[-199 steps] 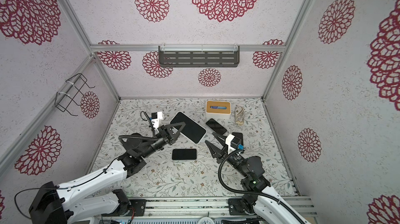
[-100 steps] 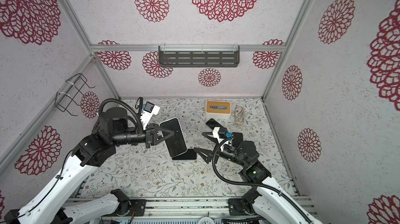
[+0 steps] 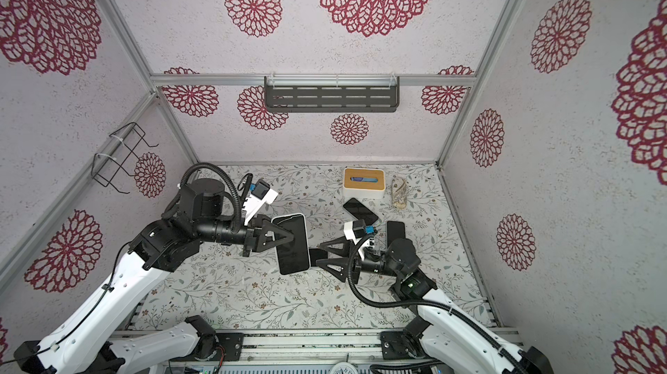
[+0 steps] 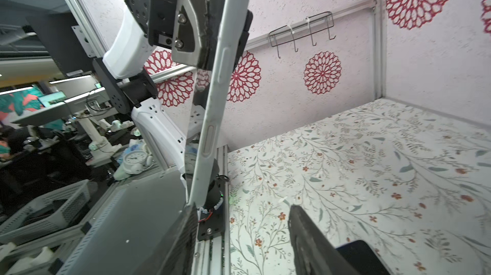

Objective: Take the phone out of the phone case
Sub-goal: Remove the phone case from the phone.

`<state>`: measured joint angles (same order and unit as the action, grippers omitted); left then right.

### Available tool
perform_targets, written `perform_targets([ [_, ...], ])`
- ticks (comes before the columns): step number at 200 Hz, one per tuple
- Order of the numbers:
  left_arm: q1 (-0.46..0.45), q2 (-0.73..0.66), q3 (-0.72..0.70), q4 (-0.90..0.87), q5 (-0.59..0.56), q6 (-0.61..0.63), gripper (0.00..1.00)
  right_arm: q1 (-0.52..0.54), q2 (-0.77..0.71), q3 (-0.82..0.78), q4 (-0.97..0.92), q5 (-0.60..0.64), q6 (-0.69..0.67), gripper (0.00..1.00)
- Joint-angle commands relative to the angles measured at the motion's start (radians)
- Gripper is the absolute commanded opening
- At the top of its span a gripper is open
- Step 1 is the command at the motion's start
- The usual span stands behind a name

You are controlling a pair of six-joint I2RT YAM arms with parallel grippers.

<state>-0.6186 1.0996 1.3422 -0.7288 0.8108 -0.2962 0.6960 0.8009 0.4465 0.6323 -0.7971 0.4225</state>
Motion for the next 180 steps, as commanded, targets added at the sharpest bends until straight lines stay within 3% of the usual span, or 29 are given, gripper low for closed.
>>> perform_targets([
  [1, 0.008, 0.008, 0.017, 0.081, 0.055, 0.024, 0.0, 0.019, 0.001, 0.005, 0.146, -0.026, 0.048, 0.55],
  [58, 0.008, 0.002, -0.007, 0.145, 0.048, -0.001, 0.0, 0.056, 0.031, -0.002, 0.218, -0.051, 0.071, 0.52],
  [153, 0.008, -0.003, -0.037, 0.196, 0.064, -0.025, 0.0, 0.063, 0.035, -0.014, 0.264, -0.041, 0.075, 0.32],
  [180, 0.008, -0.003, -0.037, 0.208, 0.066, -0.032, 0.0, 0.063, 0.038, -0.016, 0.264, -0.048, 0.075, 0.32],
])
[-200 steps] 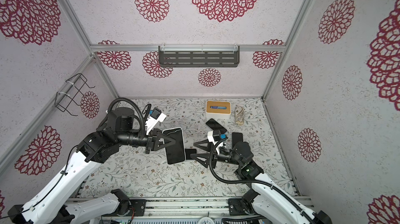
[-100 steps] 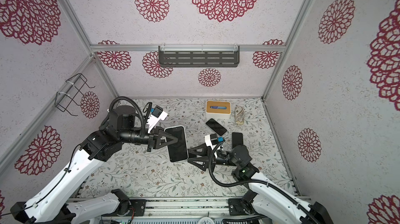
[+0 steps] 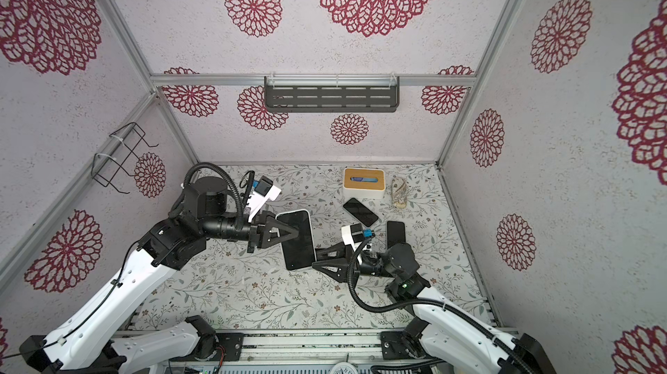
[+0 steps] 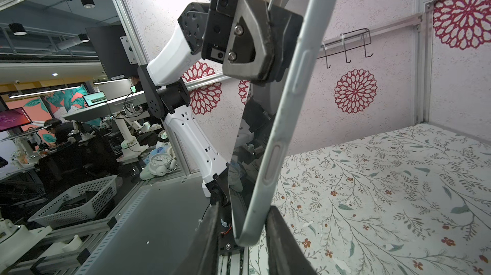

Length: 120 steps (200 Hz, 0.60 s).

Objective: Take the phone out of the phone case
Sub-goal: Remove the phone case from the phone.

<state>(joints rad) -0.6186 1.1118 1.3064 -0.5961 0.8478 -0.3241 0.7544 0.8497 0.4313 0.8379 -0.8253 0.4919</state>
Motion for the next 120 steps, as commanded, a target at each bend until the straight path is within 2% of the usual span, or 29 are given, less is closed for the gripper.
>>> perform_targets([
  [1, 0.008, -0.015, -0.001, 0.076, 0.028, -0.004, 0.0, 0.005, -0.011, -0.001, 0.057, -0.019, 0.004, 0.31],
  [32, 0.008, -0.015, -0.01, 0.094, 0.038, -0.012, 0.0, 0.004, -0.017, -0.012, 0.072, -0.015, 0.006, 0.28],
  [84, 0.009, -0.006, -0.026, 0.138, 0.049, -0.029, 0.0, 0.004, -0.015, -0.029, 0.127, -0.045, -0.001, 0.06],
  [120, 0.01, 0.019, -0.05, 0.223, 0.073, -0.079, 0.0, 0.005, -0.007, -0.039, 0.206, -0.07, -0.01, 0.0],
])
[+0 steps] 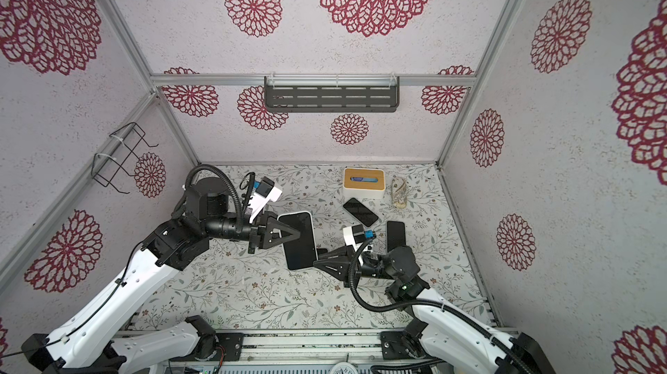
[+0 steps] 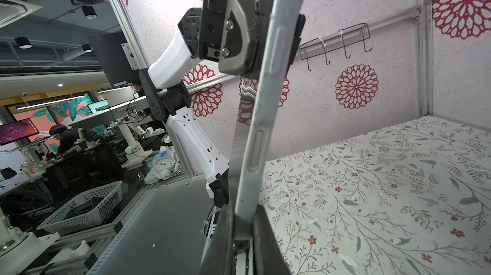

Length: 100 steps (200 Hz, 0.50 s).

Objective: Take the phone out of the phone case
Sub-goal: Remove the phone case from the phone.

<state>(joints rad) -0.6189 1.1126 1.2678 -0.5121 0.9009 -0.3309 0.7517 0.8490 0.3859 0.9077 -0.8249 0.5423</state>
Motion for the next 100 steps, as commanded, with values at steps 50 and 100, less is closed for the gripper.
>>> perform_targets([
  [50, 0.009, 0.058, -0.08, 0.359, 0.067, -0.186, 0.0, 0.006, 0.074, -0.024, 0.448, -0.137, -0.066, 0.0],
  [100, -0.004, 0.113, -0.141, 0.553, 0.099, -0.334, 0.0, 0.008, 0.182, 0.045, 0.615, -0.201, -0.072, 0.0],
])
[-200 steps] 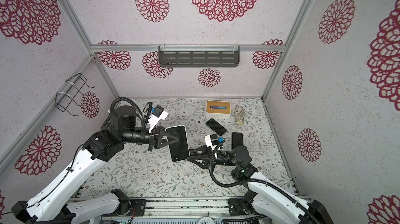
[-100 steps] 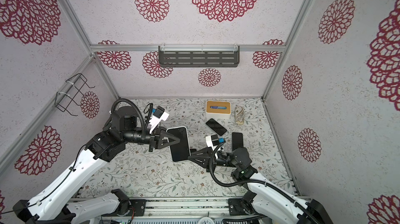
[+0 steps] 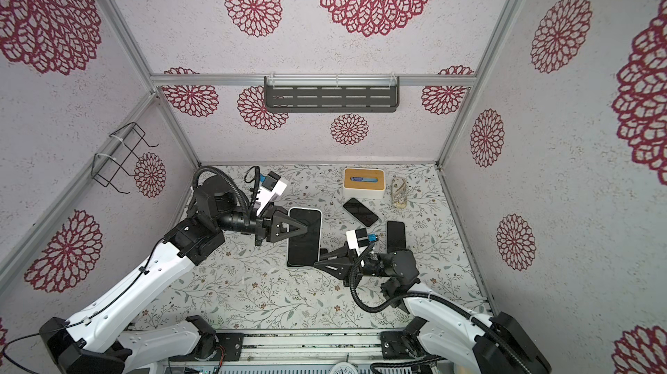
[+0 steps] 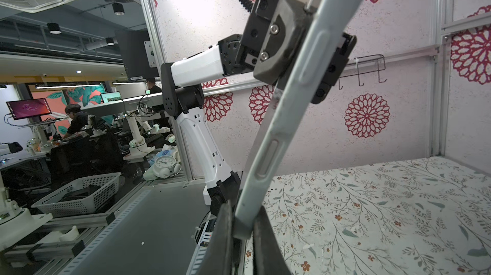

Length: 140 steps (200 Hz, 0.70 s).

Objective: Take the phone out of the phone case
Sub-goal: Remove the phone case from the phone.

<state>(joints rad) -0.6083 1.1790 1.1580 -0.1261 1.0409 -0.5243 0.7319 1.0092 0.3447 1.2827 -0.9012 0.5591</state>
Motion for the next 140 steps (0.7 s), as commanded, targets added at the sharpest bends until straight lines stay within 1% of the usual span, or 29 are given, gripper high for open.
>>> perform_targets([
  [1, -0.015, 0.047, -0.033, 0.17, -0.041, -0.142, 0.0, 0.027, 0.023, 0.087, 0.242, -0.126, -0.09, 0.0],
  [20, -0.018, 0.057, -0.044, 0.189, -0.048, -0.165, 0.0, 0.027, 0.035, 0.097, 0.251, -0.118, -0.122, 0.0],
  [34, -0.021, 0.063, -0.059, 0.236, -0.051, -0.199, 0.0, 0.027, 0.042, 0.105, 0.253, -0.112, -0.142, 0.0],
  [68, -0.023, 0.103, -0.053, 0.254, -0.057, -0.238, 0.0, 0.027, 0.05, 0.135, 0.253, -0.111, -0.17, 0.0],
  [105, -0.024, 0.154, -0.049, 0.297, -0.063, -0.296, 0.0, 0.027, 0.025, 0.168, 0.154, -0.111, -0.256, 0.0],
  [140, -0.024, 0.196, -0.034, 0.307, -0.07, -0.332, 0.0, 0.027, 0.011, 0.188, 0.11, -0.103, -0.3, 0.0],
])
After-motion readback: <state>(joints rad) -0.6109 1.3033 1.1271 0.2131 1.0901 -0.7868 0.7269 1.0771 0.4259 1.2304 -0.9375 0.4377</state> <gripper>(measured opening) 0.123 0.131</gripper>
